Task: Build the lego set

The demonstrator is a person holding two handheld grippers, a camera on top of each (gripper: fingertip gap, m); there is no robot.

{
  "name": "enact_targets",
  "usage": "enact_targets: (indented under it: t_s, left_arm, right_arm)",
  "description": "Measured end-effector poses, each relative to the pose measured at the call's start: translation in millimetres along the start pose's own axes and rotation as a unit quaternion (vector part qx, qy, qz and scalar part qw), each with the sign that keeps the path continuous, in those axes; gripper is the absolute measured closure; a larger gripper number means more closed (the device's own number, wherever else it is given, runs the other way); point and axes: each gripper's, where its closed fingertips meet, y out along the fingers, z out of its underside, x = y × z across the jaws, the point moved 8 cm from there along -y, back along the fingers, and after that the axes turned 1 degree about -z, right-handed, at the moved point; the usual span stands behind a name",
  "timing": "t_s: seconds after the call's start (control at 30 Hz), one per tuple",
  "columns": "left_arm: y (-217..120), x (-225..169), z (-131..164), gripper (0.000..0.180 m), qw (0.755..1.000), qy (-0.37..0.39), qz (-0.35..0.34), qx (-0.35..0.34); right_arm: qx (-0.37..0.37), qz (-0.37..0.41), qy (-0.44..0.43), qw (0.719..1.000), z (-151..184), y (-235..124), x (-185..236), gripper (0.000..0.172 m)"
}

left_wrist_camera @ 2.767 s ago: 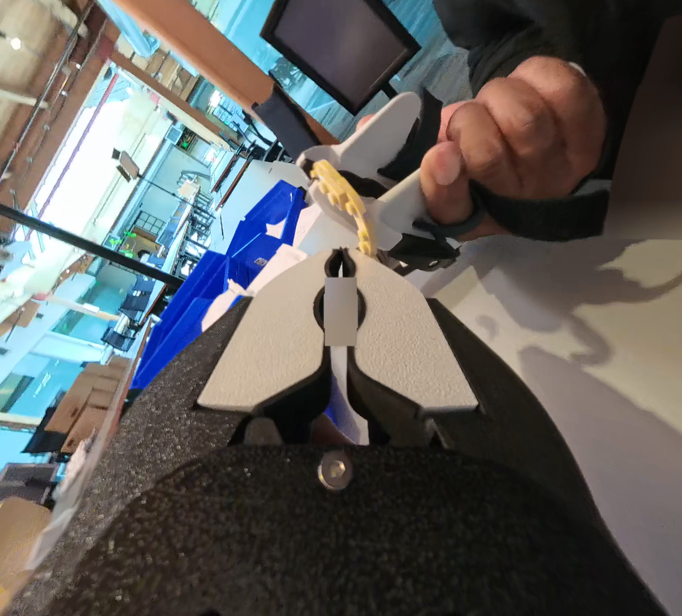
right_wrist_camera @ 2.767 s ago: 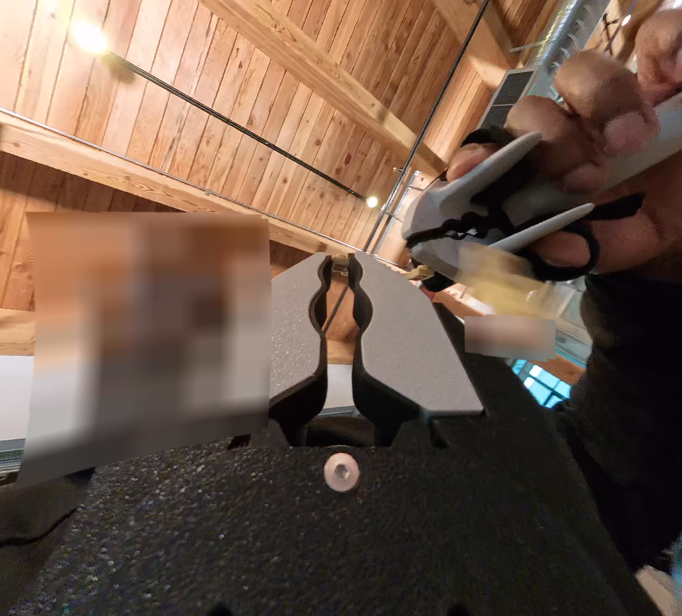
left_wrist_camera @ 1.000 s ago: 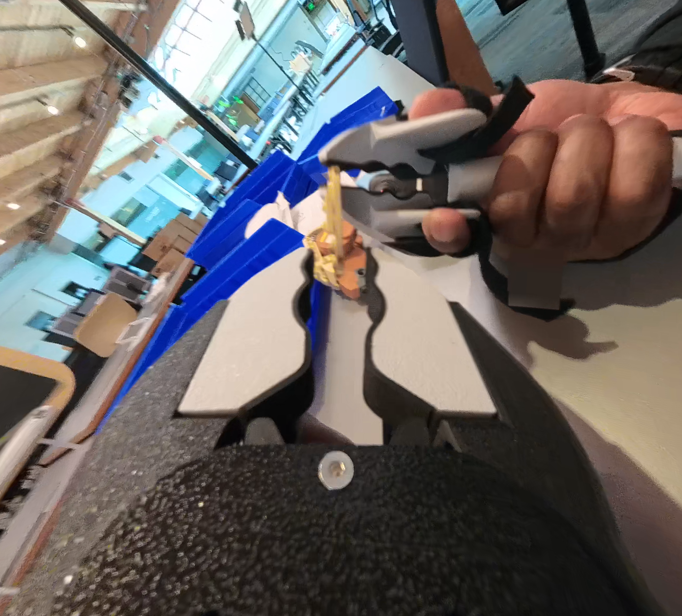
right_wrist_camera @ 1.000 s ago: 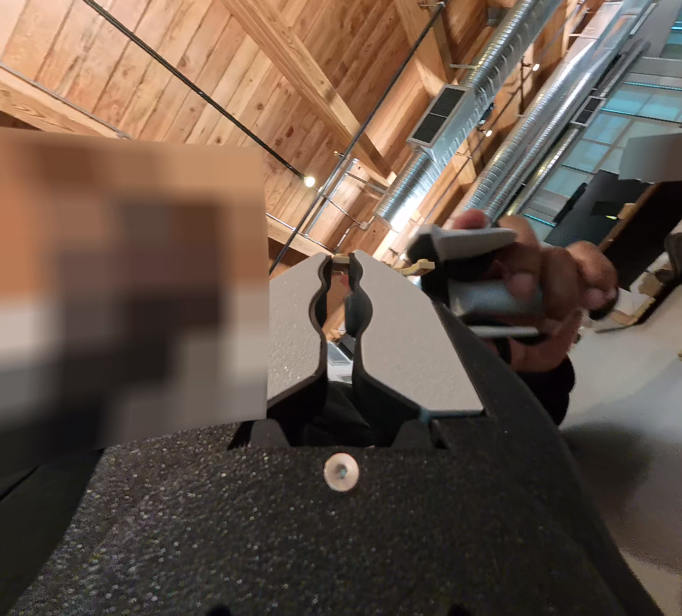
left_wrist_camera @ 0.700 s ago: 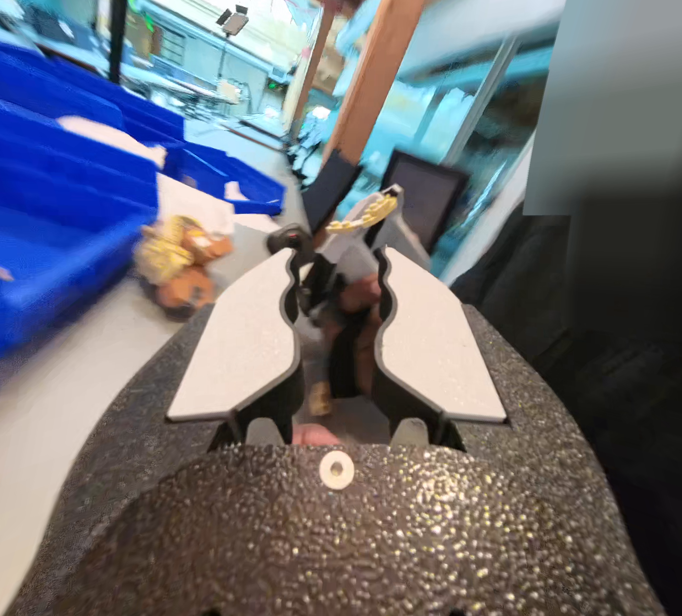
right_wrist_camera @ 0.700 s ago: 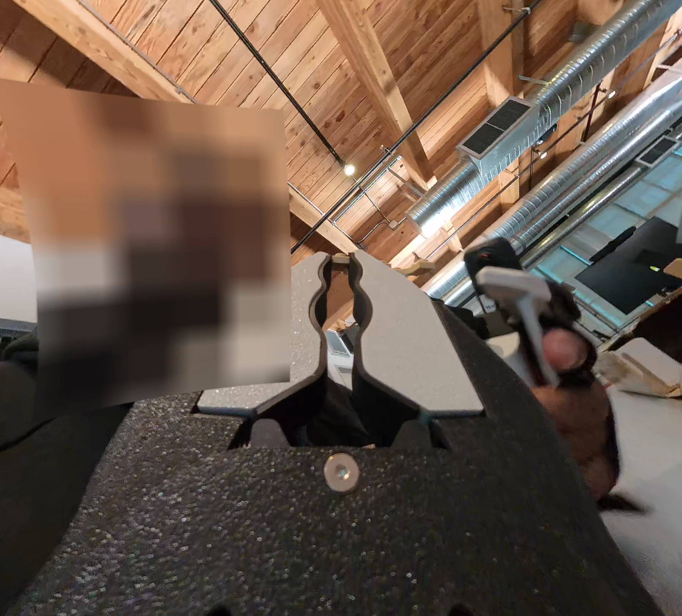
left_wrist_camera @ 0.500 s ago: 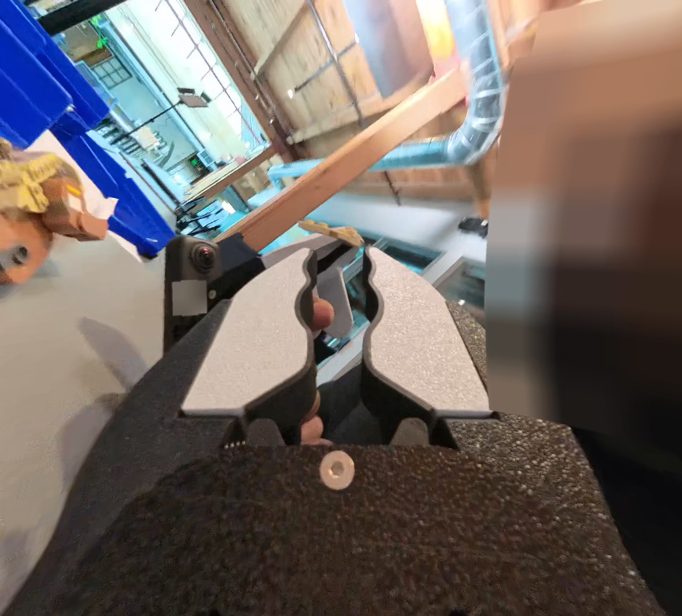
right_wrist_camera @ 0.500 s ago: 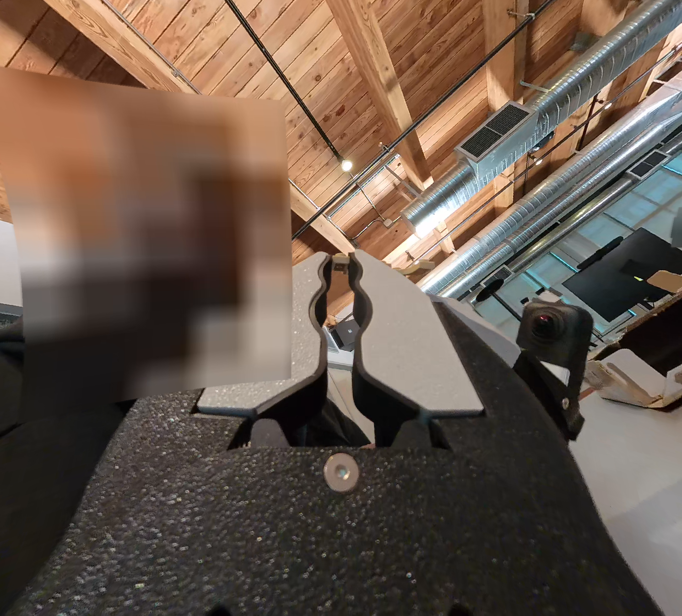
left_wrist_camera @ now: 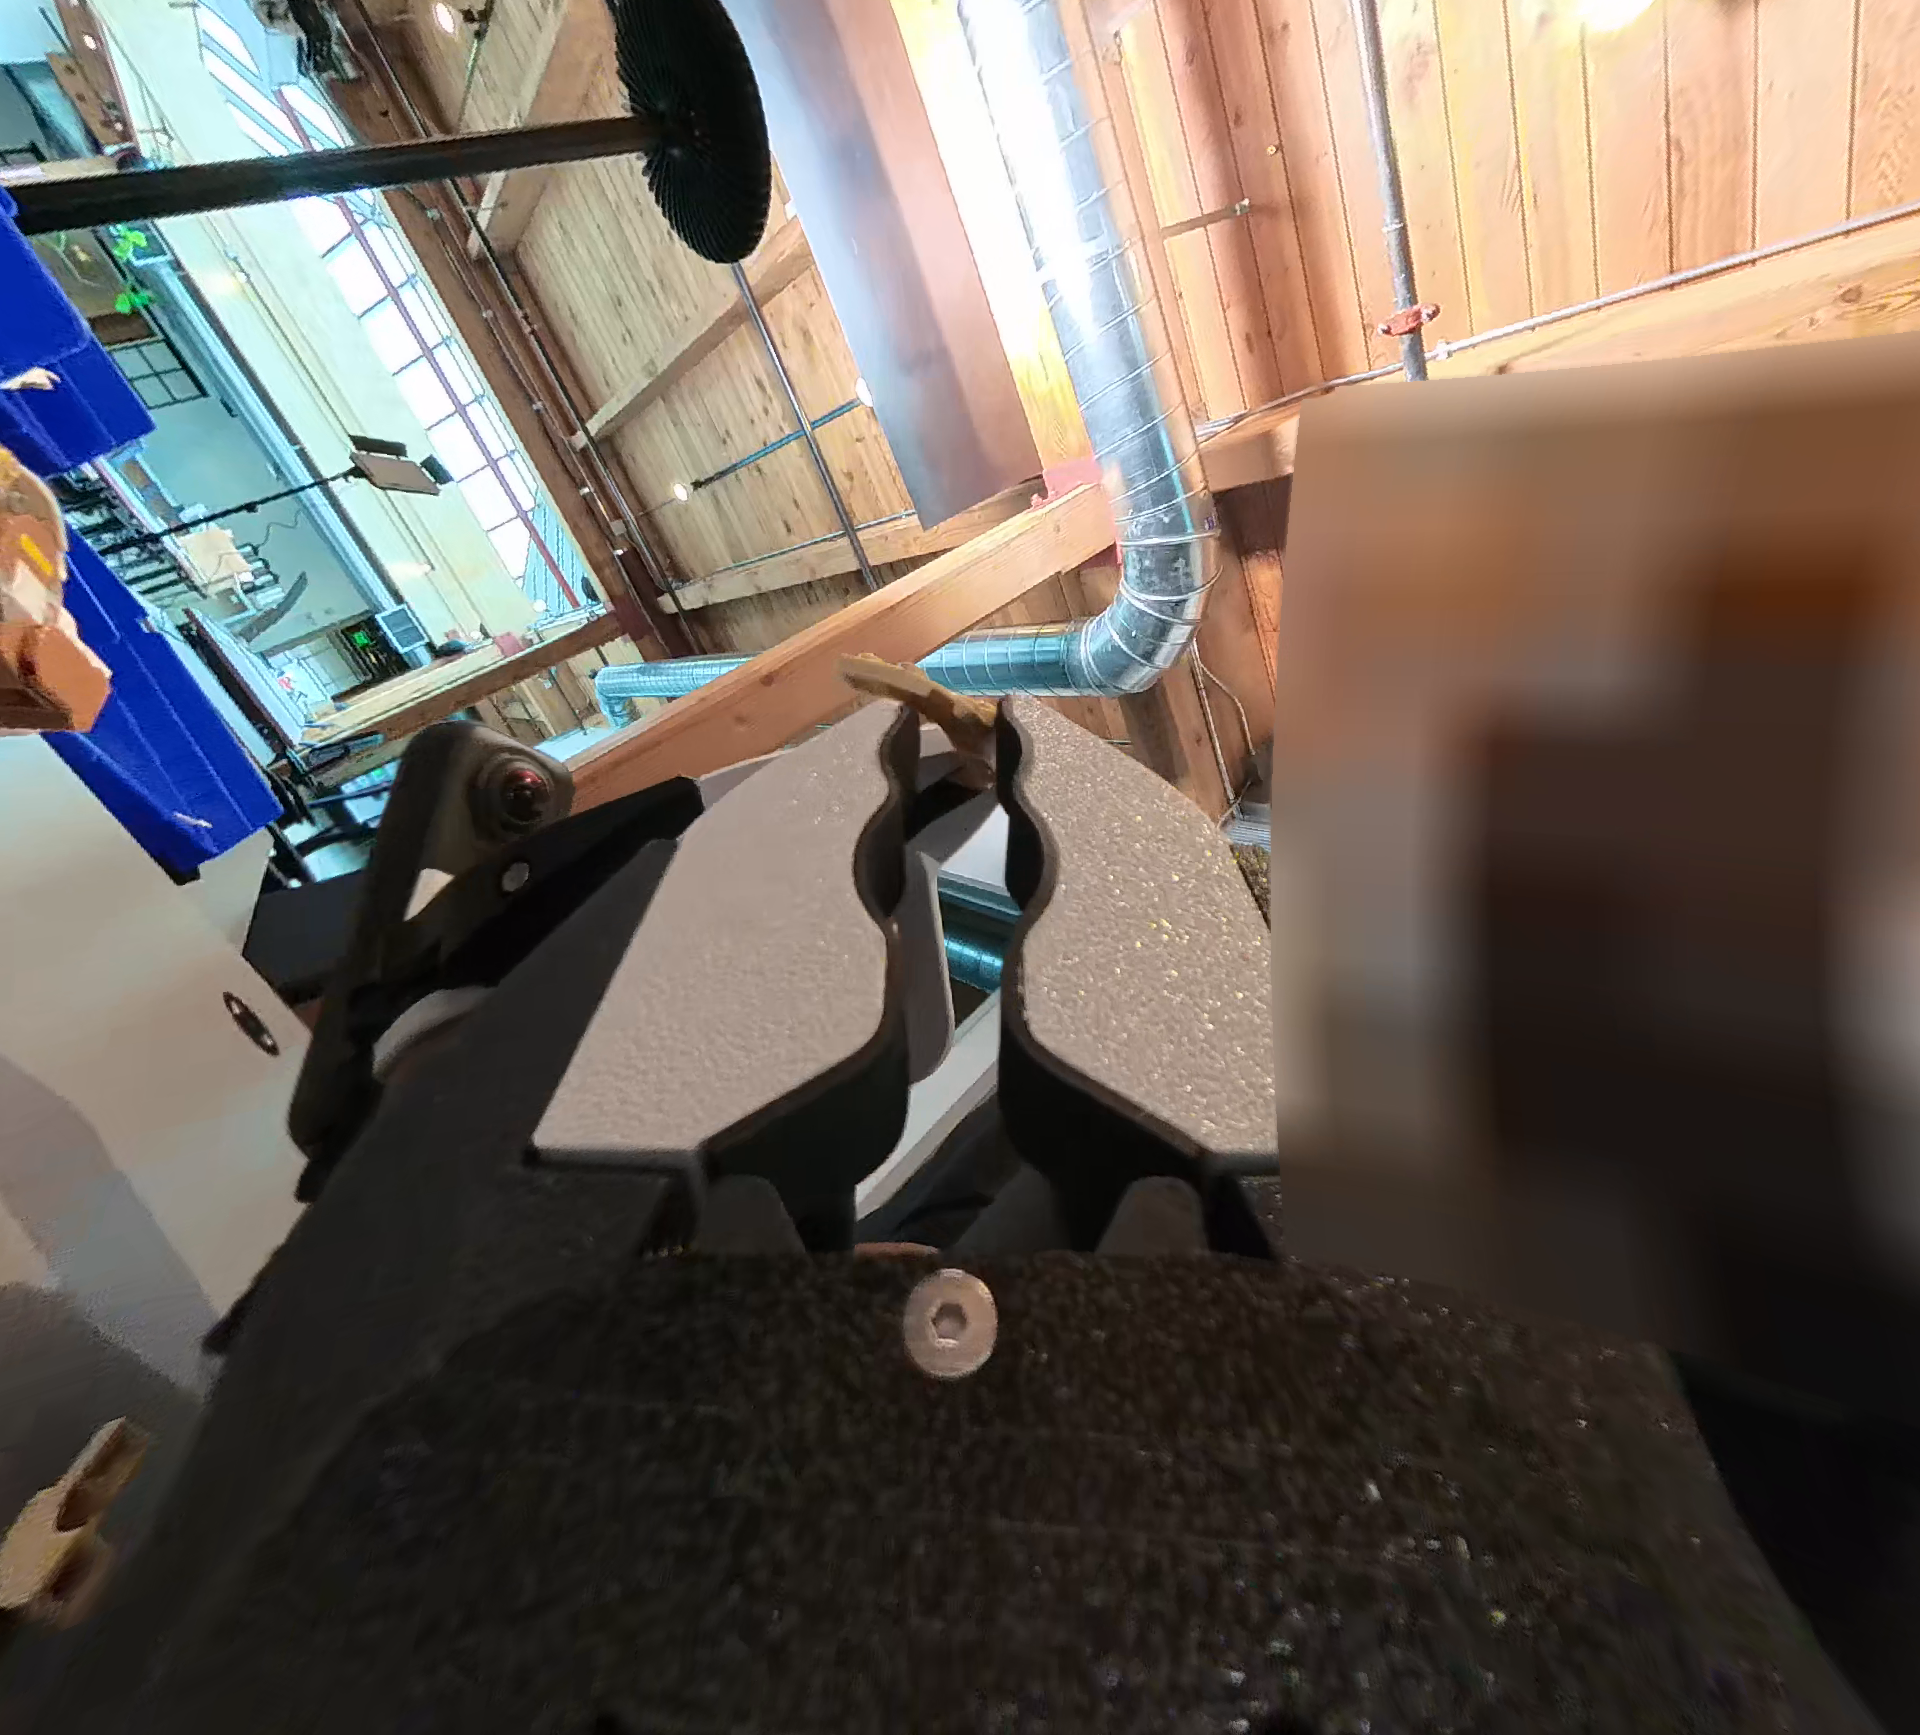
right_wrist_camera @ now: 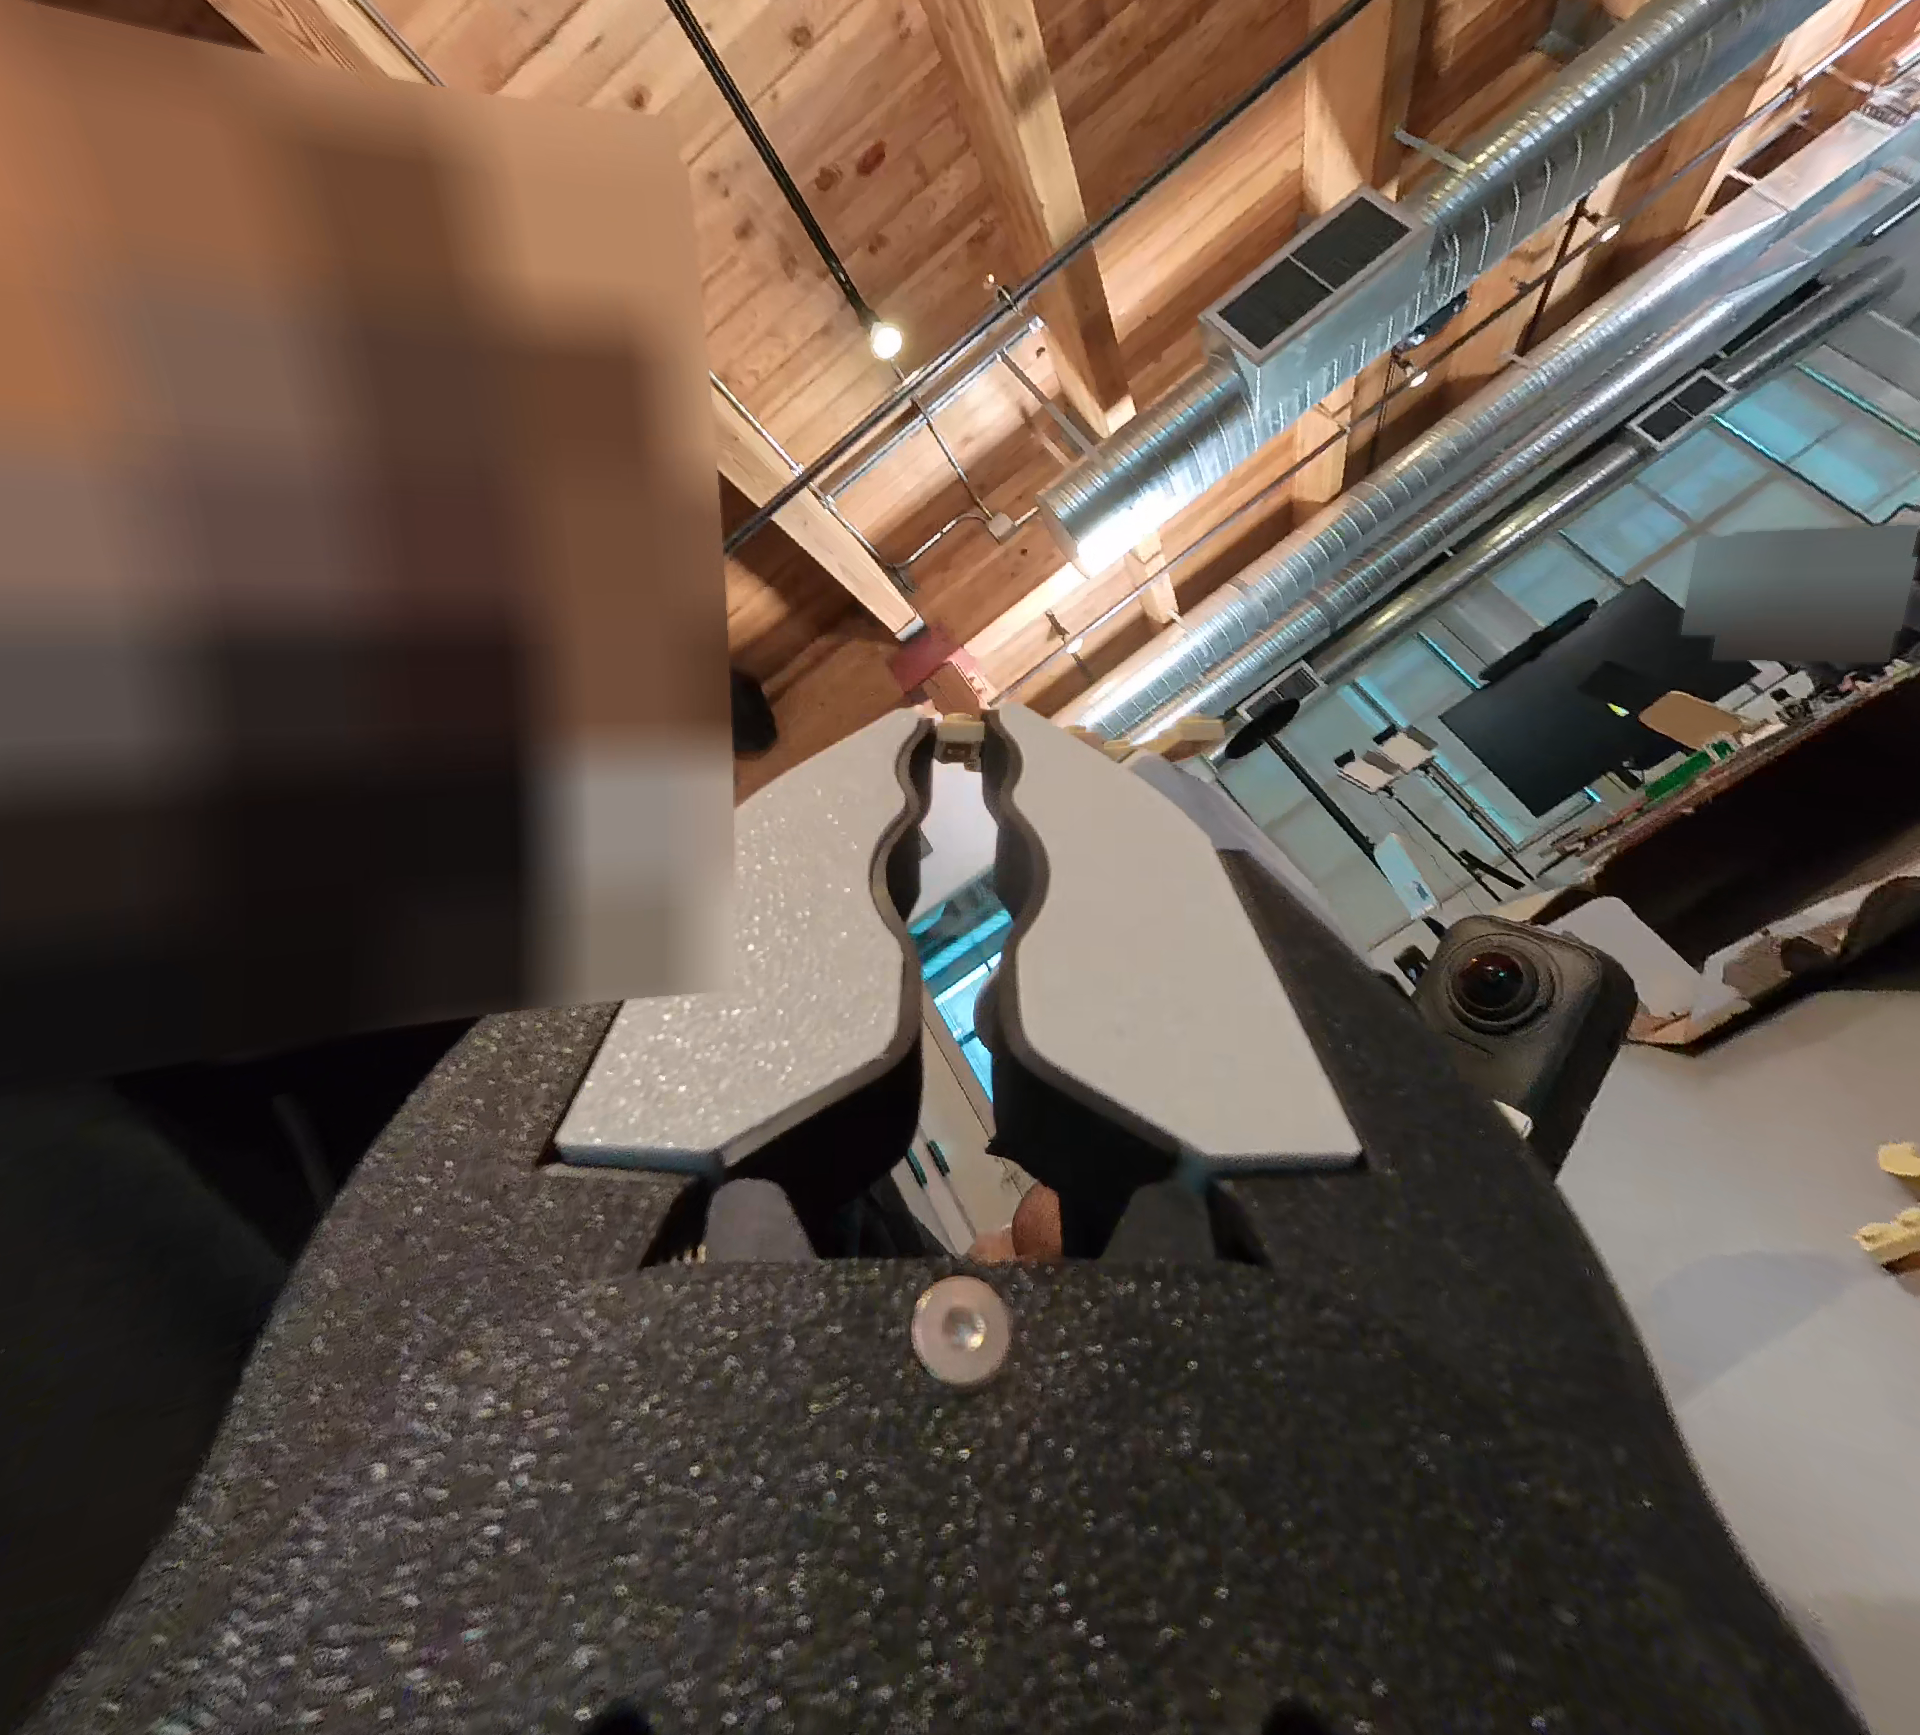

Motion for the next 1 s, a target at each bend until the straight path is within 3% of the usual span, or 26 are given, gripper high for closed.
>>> enact_targets:
  t_s: [0.27, 0.37, 0.53, 0.67, 0.77, 1.0]
  left_arm:
    - [-7, -3, 2, 0.171, 0.999, 0.038, 0.005, -0.005]
    - [-15, -8, -6, 0.160, 0.997, 0.062, -0.013, -0.036]
    - [-24, -17, -18, 0.158, 0.983, 0.135, -0.113, 0.059]
    - [-18, -23, -16, 0.158, 0.983, 0.075, -0.096, 0.135]
    - [-19, -17, -8, 0.158, 0.976, 0.049, -0.105, 0.187]
    - [-27, -14, -12, 0.175, 0.986, 0.012, -0.068, 0.152]
  right_arm:
    - [0.003, -0.020, 0.019, 1.000, 2, 1, 0, 0.164]
    - [0.007, -0.023, -0.005, 1.000, -1, 1, 5, 0.164]
    - [0.125, -0.001, -0.086, 0.988, -3, 6, 14, 0.164]
    - [0.245, -0.005, -0.131, 0.961, 3, 8, 15, 0.164]
    - [0.257, -0.019, -0.108, 0.960, 6, 8, 12, 0.164]
    - [0.284, 0.001, -0.089, 0.955, 8, 8, 1, 0.163]
